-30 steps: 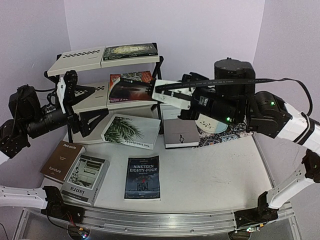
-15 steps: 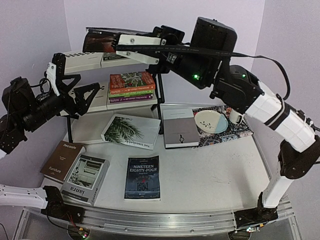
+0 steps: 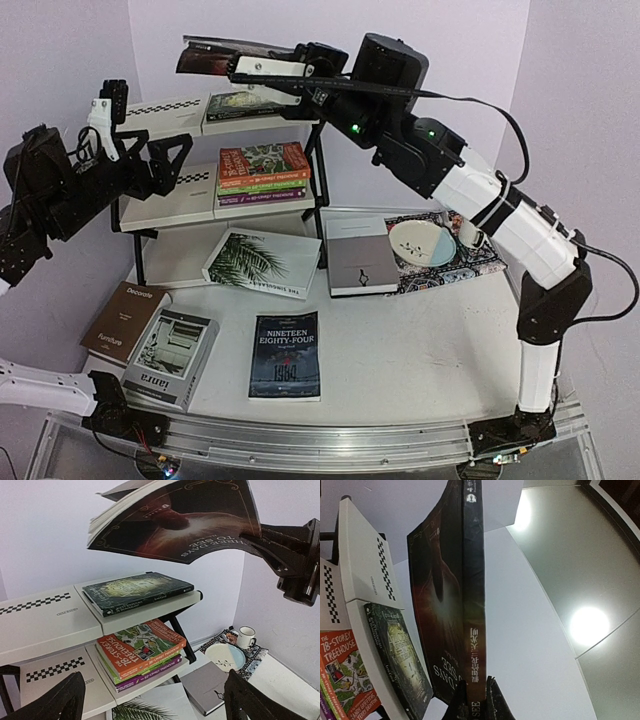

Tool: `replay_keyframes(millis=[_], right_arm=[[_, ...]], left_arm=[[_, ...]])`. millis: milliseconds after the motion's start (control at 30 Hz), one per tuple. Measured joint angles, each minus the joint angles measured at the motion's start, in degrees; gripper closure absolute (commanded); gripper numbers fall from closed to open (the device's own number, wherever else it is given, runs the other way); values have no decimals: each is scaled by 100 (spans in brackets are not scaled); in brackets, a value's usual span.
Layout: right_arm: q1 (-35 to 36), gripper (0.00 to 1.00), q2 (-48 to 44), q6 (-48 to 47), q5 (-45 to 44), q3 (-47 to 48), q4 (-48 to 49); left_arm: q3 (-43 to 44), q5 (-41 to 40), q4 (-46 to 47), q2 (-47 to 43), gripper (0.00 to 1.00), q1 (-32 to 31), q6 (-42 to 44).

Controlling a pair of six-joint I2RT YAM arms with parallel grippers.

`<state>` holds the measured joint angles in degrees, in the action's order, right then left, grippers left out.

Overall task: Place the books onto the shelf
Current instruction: Place the book on the book pile on the shelf.

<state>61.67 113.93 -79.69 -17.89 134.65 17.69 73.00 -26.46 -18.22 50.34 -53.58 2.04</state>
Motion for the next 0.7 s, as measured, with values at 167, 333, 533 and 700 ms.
replay_keyframes(millis=[167, 333, 533, 700], right_arm=[[-323, 100, 179, 78, 270, 175, 174], [-624, 100, 316, 154, 486, 192, 410], [-863, 100, 543, 177, 601, 210, 620], [-980, 100, 750, 167, 657, 225, 731]], left_arm=[[320, -441, -60, 210, 6, 0, -16], [820, -690, -128, 648, 6, 0, 149], [1103, -877, -124, 943, 6, 30, 396], [1212, -927, -122, 1103, 6, 288, 460]])
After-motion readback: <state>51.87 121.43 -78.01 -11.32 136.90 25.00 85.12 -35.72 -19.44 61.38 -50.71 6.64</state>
